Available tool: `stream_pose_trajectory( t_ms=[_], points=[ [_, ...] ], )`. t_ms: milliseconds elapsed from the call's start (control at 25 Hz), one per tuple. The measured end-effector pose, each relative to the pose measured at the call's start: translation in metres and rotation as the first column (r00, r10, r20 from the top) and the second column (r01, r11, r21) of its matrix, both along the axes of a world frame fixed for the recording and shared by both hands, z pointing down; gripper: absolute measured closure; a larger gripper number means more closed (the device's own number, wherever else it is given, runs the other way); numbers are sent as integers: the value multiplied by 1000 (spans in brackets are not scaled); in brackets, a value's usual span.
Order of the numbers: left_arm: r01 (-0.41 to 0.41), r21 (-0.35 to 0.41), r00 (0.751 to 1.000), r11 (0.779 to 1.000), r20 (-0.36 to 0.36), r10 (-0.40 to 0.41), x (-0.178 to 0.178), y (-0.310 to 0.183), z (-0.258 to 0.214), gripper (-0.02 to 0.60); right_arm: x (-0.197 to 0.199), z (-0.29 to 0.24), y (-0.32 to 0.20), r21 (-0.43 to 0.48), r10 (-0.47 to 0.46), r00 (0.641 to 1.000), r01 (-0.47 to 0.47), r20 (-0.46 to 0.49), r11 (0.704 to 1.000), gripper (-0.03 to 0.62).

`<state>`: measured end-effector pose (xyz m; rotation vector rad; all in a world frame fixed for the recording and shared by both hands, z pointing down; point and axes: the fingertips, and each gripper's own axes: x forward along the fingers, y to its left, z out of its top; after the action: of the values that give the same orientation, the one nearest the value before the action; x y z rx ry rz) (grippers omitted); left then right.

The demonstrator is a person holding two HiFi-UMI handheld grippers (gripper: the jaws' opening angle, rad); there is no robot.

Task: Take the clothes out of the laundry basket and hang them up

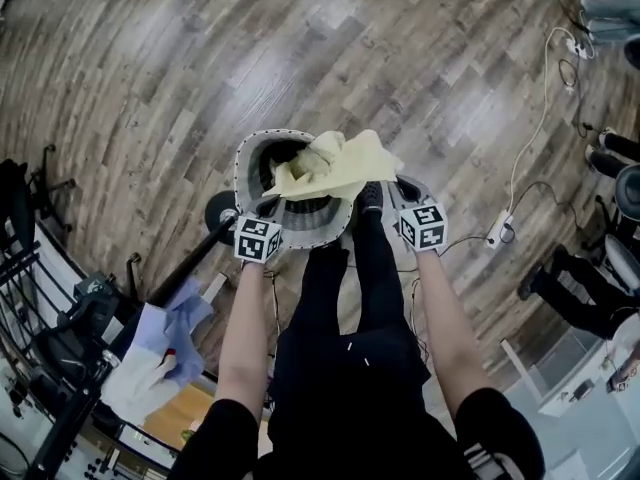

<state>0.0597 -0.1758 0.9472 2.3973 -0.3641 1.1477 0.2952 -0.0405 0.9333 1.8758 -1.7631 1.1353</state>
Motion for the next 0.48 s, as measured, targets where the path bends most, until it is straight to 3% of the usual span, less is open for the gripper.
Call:
stream_pose_trajectory(
  t_ms=[240,480],
  points=[
    [68,34,995,997,-70,-66,-17,8,-68,558,-10,-55,0,49,-11,1000,12,-23,999,569],
    [188,38,968,981,-179,-178,-32,1,-130,559,-26,-103,1,96,-16,999,19,-31,995,569]
  ],
)
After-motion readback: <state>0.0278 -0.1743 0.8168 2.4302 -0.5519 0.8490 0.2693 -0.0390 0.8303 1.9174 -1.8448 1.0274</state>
